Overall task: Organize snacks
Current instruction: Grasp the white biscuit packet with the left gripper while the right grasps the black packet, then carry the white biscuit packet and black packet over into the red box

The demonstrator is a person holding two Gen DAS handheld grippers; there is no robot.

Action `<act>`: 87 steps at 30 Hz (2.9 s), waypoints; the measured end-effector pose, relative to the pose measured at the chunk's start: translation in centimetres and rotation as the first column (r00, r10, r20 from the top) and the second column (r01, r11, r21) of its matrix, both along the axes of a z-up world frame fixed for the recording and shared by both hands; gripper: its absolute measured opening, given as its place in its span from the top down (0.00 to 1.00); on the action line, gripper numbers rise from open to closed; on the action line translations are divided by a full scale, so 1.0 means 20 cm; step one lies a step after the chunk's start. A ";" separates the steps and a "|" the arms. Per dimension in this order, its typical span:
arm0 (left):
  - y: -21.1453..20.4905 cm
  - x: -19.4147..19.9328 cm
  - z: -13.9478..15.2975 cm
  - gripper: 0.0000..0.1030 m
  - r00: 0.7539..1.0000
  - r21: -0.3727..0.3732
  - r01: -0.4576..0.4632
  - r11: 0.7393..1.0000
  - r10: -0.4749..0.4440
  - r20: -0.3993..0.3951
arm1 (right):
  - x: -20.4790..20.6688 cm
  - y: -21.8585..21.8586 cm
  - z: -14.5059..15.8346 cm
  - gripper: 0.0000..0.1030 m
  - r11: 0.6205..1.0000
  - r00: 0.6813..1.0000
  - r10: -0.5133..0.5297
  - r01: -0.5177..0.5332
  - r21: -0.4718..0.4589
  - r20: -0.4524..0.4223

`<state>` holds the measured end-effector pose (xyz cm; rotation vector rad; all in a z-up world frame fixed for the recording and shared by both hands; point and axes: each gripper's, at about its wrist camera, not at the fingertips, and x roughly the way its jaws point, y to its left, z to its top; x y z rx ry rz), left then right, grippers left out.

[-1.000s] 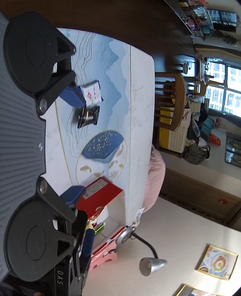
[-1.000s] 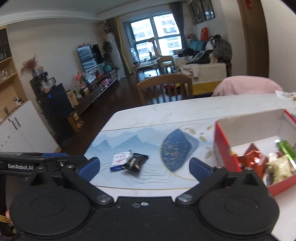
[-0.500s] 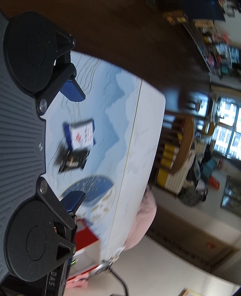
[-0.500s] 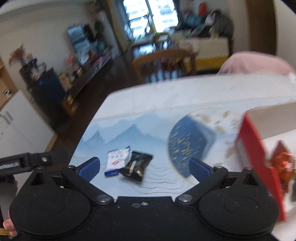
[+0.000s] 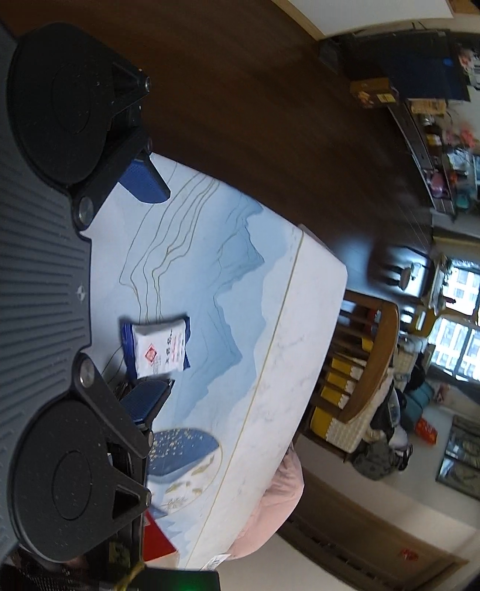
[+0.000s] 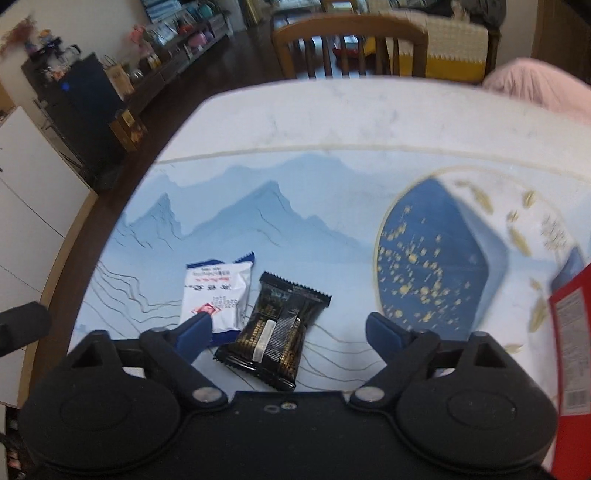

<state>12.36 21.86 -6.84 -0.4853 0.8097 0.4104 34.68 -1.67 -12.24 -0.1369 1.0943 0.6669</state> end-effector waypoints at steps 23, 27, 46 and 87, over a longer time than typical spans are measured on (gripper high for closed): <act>-0.03 0.52 -0.21 0.01 0.969 -0.144 0.076 0.987 -0.107 -0.221 | 0.07 -0.06 -0.06 0.64 0.999 0.997 0.026 -0.024 0.028 -0.066; -0.05 0.62 -0.29 0.01 0.948 -0.192 0.072 0.979 -0.127 -0.292 | 0.11 -0.16 -0.05 0.65 1.000 0.998 0.008 -0.007 0.019 -0.058; -0.16 0.70 -0.37 0.53 0.925 -0.127 0.109 0.986 -0.148 -0.349 | 0.11 -0.29 -0.01 0.66 0.997 0.997 -0.054 0.056 0.045 -0.054; -0.69 0.14 0.36 0.54 0.895 -0.153 0.443 0.884 -0.444 0.023 | -0.48 -0.96 0.60 0.66 0.949 0.939 -0.303 0.282 0.139 0.165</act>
